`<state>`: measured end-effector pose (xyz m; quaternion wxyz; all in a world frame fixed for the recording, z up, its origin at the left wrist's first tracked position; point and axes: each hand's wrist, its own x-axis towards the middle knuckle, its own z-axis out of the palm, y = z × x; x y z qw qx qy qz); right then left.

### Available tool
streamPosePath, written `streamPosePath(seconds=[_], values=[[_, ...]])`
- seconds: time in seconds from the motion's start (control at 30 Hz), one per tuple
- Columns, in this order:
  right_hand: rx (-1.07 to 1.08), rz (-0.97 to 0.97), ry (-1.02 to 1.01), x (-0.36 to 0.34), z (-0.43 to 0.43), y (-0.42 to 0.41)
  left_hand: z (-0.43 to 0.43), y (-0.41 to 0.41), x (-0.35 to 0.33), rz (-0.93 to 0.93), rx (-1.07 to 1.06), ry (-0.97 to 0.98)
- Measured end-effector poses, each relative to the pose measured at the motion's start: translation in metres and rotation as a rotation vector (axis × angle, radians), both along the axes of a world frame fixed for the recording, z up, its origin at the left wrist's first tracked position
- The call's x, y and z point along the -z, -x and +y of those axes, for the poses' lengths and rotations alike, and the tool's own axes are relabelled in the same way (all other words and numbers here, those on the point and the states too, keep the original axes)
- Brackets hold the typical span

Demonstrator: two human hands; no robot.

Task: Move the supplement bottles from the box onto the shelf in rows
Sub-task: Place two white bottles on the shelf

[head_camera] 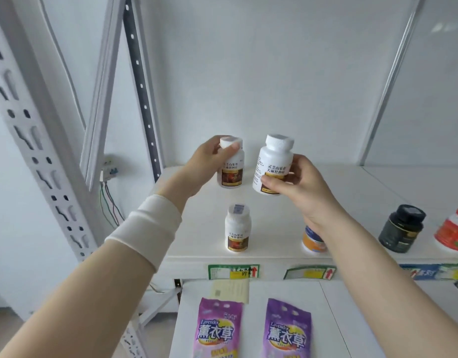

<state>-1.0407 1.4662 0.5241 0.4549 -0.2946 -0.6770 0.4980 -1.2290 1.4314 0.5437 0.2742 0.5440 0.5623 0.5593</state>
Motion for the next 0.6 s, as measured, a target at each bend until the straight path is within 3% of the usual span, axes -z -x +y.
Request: streamPosePath(seconds=[0.33, 0.6], values=[[-0.004, -0.32, 0.047, 0.061, 0.06, 0.063, 0.091, 0.056, 0.068, 0.033, 0.006, 0.174], [-0.013, -0.415, 0.067, 0.083, 0.07, 0.075, 0.107, 0.058, 0.084, 0.038, 0.051, 0.214]])
